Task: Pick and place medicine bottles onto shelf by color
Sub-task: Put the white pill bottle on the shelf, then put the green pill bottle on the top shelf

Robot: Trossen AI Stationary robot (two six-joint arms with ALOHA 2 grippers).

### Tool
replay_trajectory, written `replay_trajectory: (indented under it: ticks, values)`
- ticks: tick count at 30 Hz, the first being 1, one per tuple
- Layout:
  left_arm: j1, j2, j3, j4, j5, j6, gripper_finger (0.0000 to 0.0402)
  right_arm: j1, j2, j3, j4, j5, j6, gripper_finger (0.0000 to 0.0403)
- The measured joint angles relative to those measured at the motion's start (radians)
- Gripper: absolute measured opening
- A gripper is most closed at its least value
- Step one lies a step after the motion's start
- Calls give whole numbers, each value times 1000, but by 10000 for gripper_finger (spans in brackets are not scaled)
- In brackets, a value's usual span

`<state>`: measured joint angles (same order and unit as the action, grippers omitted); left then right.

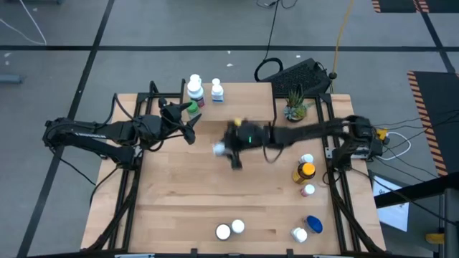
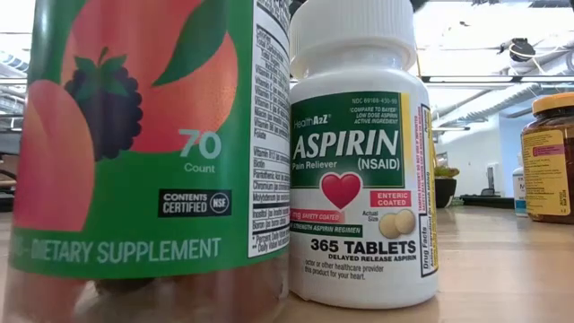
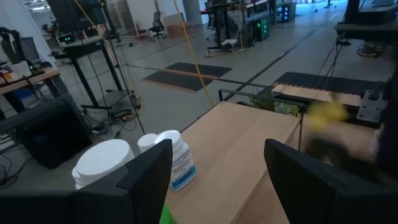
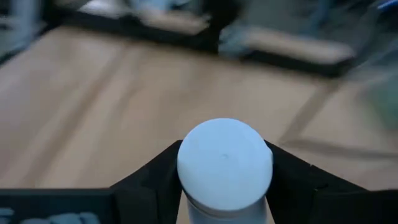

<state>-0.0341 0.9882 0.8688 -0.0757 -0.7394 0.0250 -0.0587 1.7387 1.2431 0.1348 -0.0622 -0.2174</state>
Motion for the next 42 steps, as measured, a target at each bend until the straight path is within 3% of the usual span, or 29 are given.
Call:
replay_trajectory:
  ticks: [5,10,22,26,34,42]
  values:
    - [0,0,0,10,-1,0,257,-142,10,249,-185,34,-76,175]
    - [0,0,0,12,-2,8,257,-226,100,364,-247,3,-90,178]
    - [0,0,0,-7,-2,23,257,-330,170,384,-239,-68,-43,184]
    - [0,0,0,-5,-2,23,257,-348,170,384,-237,-125,-3,204]
    - [0,0,0,-4,-2,23,257,-360,167,384,-252,-126,-4,246]
    - [0,0,0,-34,-3,24,257,-309,30,384,-366,-126,-31,253]
